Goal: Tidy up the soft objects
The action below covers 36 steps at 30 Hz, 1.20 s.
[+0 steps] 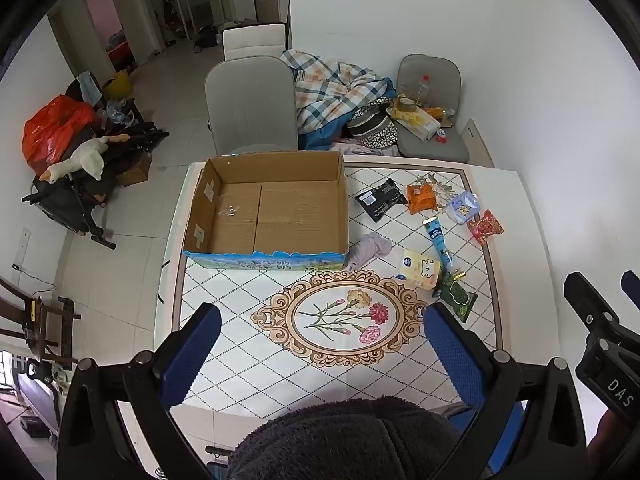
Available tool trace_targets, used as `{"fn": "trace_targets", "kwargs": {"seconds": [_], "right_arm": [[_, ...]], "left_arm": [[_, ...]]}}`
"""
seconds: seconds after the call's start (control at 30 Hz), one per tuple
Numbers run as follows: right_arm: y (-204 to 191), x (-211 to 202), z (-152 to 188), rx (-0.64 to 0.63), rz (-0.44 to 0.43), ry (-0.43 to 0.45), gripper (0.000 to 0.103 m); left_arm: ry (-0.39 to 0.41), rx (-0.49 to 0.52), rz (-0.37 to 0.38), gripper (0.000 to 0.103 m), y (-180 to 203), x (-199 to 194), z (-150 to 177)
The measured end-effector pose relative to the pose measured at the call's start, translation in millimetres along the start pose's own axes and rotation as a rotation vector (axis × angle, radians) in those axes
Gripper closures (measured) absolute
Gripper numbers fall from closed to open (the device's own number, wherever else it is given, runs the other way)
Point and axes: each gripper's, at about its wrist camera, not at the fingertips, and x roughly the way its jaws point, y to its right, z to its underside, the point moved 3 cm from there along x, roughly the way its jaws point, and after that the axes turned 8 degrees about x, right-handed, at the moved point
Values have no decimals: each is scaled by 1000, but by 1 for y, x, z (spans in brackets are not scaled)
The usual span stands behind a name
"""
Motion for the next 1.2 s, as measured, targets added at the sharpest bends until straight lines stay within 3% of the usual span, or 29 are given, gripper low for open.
{"fn": "trace_targets", "kwargs": {"seconds": [1.2], "right_arm": [[-1,-13,-6,6,-8,44,0]], "left_arm": [[53,-18,-6,0,-7,-13,-9]]}}
